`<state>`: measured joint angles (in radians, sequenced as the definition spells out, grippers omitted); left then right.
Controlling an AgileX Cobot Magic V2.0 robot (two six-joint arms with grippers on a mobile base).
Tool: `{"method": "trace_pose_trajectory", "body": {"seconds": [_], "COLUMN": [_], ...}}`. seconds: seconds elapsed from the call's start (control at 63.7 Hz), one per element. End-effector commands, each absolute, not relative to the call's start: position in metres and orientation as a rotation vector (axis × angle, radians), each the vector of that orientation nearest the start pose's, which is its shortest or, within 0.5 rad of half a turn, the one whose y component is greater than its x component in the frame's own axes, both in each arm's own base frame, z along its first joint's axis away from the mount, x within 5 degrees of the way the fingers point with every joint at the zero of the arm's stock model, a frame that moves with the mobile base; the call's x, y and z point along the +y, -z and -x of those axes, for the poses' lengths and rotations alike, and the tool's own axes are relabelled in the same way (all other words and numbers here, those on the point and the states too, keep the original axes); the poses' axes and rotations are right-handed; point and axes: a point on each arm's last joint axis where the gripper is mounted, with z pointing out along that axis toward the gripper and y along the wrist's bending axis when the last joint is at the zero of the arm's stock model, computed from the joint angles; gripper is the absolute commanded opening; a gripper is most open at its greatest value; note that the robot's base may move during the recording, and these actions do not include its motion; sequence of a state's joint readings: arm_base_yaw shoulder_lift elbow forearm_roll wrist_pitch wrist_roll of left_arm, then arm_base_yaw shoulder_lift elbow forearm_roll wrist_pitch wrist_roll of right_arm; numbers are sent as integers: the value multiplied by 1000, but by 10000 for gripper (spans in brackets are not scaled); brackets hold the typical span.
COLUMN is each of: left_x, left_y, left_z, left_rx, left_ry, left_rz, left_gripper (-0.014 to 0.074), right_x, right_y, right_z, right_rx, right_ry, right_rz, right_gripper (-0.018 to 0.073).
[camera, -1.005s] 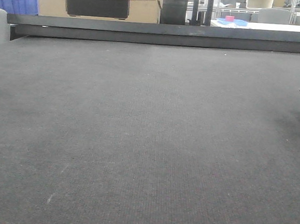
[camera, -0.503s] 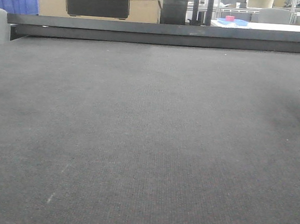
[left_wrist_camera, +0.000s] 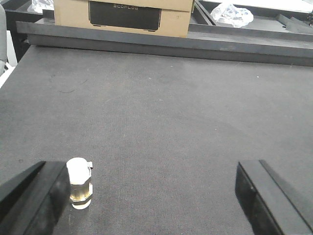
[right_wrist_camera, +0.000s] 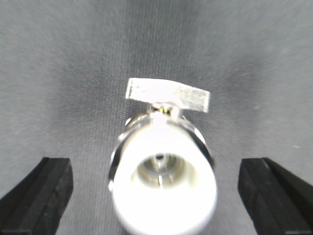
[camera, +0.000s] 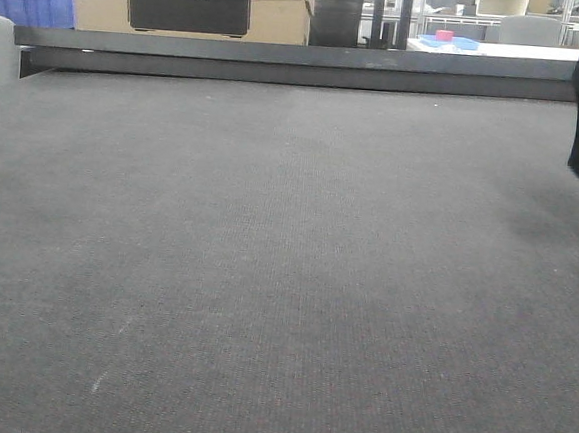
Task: Place valve from conveyor to right shelf box
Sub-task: 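Close the right gripper around the white-capped silver valve, then close the left gripper around the other white-capped silver valve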
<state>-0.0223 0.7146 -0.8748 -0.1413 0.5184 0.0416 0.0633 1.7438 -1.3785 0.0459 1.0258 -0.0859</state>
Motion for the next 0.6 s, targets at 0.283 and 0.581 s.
{"method": "trace_pose_trajectory", "body": {"seconds": [0.283, 0.581], "left_x": [-11, -11], "left_y": [-400, -395], "left_z": [-137, -135], "left_rx": [1820, 1881], "left_ry": [148, 152], "left_rz": [2, -4], "left_gripper": [589, 589], "right_x": [25, 23], "right_y": [-257, -263], "right_z": [-364, -361], "right_rx": [2833, 2822], "right_ry": [-8, 16], "right_rz": [220, 230], "right_gripper": [263, -153]}}
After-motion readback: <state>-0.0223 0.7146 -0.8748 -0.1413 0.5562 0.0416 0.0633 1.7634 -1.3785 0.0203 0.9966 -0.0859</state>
